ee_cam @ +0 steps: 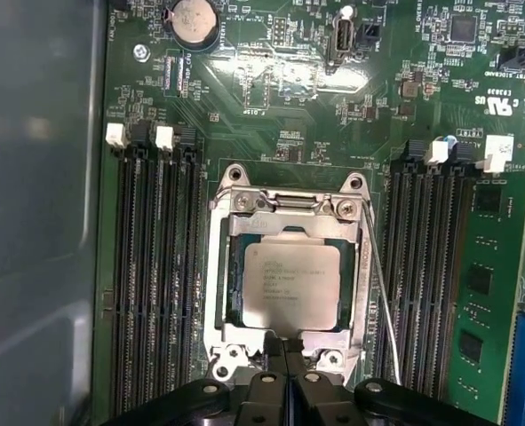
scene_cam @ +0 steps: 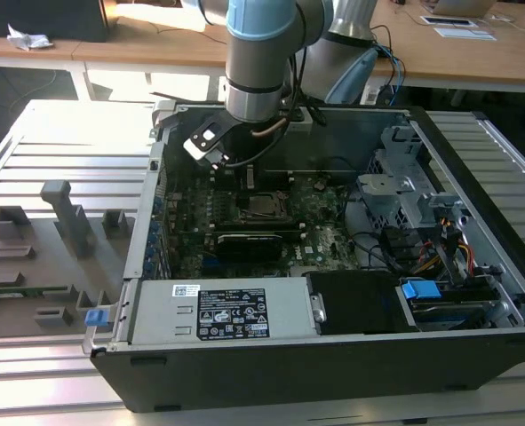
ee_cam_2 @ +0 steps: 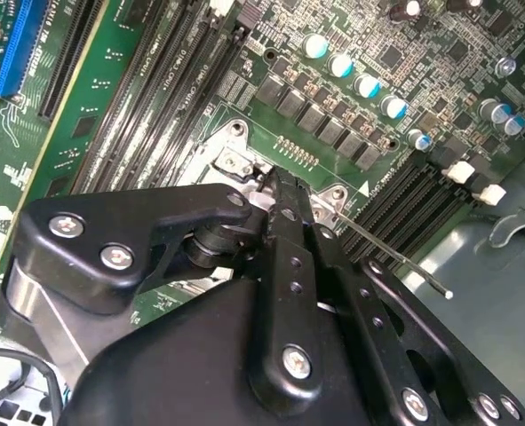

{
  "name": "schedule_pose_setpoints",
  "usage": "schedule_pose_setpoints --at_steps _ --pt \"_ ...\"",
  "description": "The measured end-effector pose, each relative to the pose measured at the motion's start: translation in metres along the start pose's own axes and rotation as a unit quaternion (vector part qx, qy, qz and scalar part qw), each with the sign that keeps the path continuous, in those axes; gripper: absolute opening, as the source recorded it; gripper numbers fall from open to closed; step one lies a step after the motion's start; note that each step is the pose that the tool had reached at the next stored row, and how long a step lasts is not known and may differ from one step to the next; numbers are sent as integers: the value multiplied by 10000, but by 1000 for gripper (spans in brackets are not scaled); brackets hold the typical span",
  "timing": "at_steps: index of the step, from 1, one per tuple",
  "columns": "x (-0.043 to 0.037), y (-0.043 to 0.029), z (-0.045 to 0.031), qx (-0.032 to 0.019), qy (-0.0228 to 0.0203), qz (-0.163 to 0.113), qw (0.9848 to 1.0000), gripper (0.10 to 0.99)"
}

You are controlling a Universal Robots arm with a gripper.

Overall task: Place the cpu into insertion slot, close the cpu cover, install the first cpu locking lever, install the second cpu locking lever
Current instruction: 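Close the cpu cover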

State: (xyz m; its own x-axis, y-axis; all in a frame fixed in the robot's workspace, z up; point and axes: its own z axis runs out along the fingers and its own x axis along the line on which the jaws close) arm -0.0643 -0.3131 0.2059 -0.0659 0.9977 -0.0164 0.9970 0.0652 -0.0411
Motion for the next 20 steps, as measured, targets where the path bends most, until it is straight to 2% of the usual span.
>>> schedule_pose_setpoints --at_steps 5,9,13,15,17,20 --pt "0 6 11 -1 1 1 10000 106" --pt "-3 62 2 5 3 0 10000 106" --pt "-7 82 -102 29 3 0 10000 106" --pt "-8 94 -124 42 5 0 10000 106" --pt "-10 130 -106 53 4 -1 10000 106" --pt "-17 134 -47 54 4 -1 10000 106"
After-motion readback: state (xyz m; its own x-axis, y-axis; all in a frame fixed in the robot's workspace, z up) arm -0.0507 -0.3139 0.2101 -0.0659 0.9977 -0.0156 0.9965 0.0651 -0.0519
